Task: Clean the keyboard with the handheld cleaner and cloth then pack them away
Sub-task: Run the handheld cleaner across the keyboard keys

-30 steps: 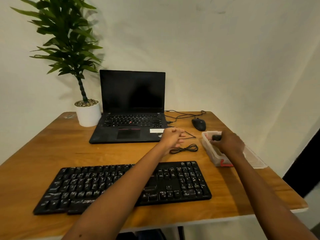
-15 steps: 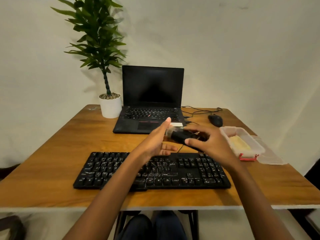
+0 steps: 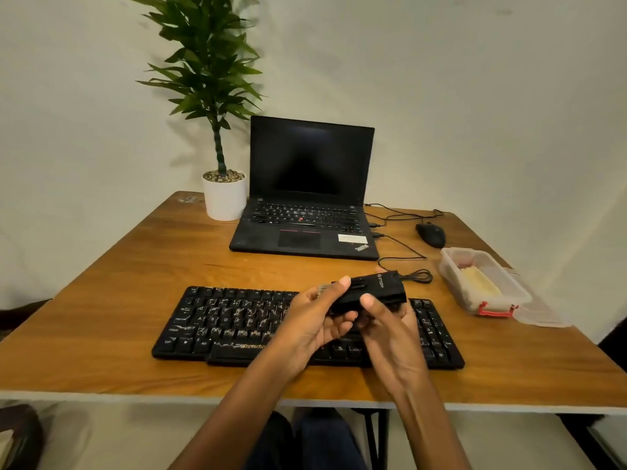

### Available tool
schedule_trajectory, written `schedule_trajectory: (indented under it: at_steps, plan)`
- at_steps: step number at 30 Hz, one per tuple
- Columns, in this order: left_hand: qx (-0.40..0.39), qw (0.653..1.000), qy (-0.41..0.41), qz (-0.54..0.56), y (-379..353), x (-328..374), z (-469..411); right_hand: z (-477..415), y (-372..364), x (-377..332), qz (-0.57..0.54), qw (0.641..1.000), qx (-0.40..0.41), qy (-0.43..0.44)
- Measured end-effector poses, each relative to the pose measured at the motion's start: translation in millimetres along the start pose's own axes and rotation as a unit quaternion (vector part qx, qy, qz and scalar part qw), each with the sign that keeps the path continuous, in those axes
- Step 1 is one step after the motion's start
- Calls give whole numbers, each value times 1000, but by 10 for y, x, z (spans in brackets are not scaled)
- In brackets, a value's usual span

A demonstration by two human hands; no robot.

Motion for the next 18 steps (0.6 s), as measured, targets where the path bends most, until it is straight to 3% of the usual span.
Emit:
schedule_trajectory:
  at_steps: [3, 6, 8, 10, 12, 13, 16, 18]
  plan:
    - [-40, 993, -11, -112, -201, -4, -104, -8, 217, -197, 28, 999, 29, 15]
    - [-79, 945, -103, -301, -449, 64, -266, -62, 603, -562, 14, 996, 82, 29]
    - [-86, 888, -177, -415, -542, 82, -411, -119, 895, -831, 35, 989, 134, 45]
    - [-84, 792, -217, -564, -573, 44, -585, -202, 1135, -1064, 106, 975, 178, 76]
    - [-74, 698, -203, -683, -539, -15, -759, -332, 1278, -1191, 196, 955, 205, 91]
    - [-83, 667, -182, -717, -528, -60, -837, -406, 1327, -1212, 237, 944, 210, 89]
    - [-132, 608, -127, -773, -516, -207, -976, -574, 1345, -1182, 337, 917, 200, 66]
    - [-140, 597, -110, -782, -488, -239, -1018, -646, 1275, -1142, 397, 899, 175, 68]
Point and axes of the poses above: each hand's wrist, its own z-axis away from the middle knuckle, its own y-axis out of the back of the hand, x = y × z, the point moved 6 cm from there along -z, towards the middle knuckle, and after that the axes turned 1 degree about z, right-handed, at the moved point
